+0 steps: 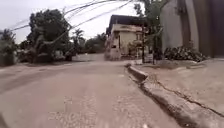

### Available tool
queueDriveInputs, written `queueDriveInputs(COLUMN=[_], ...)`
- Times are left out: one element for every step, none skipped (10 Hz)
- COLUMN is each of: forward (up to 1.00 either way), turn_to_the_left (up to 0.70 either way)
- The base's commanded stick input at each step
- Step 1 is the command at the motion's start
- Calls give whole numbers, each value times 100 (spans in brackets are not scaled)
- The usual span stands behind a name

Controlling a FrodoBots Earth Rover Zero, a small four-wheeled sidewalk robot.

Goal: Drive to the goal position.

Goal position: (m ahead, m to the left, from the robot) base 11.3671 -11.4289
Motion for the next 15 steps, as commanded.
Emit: queueDriveInputs(forward=[100, 100, 100, 100, 100, 100, 100, 100, 100, 100, 100, 100, 100, 100, 100], turn_to_the_left=[2, 2, 2, 2, 2, 2, 2, 2, 2, 2, 2, 2, 2, 2, 2])
